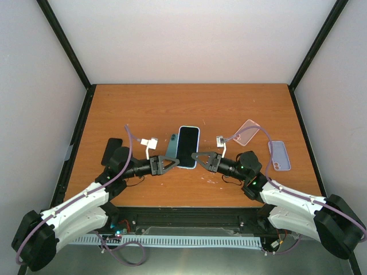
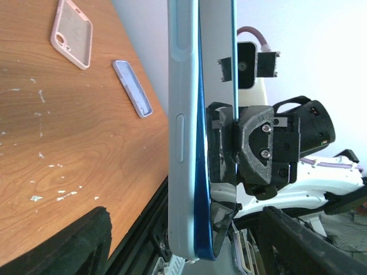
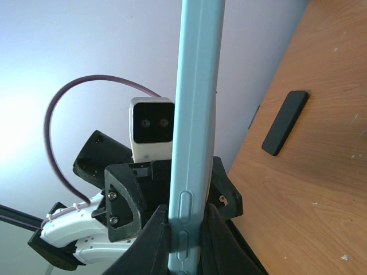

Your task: Put the phone into the phone case

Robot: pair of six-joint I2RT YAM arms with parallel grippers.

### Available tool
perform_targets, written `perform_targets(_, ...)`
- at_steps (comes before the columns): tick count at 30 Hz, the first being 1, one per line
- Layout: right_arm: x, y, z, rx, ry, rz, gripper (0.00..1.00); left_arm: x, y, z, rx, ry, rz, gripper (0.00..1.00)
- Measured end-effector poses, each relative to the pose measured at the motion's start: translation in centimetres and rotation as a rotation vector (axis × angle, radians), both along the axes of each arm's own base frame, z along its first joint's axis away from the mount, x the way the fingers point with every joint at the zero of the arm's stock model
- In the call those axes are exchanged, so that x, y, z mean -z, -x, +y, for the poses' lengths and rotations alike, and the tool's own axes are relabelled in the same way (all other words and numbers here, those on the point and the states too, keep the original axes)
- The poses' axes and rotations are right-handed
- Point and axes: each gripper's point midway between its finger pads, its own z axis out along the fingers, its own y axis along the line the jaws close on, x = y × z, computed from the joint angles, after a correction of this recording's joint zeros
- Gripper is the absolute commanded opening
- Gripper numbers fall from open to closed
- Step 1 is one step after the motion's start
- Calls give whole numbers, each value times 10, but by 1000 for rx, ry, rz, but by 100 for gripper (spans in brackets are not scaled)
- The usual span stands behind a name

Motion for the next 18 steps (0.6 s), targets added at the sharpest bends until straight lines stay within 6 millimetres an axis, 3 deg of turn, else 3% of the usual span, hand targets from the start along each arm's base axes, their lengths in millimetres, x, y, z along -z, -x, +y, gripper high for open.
perform_targets(11, 1, 2, 0, -10, -15, 16, 3, -7, 1, -3, 16, 60, 37, 2)
perform_targets(18, 12, 0, -1, 6, 22, 41, 3, 3, -3, -2, -8, 20, 65, 0)
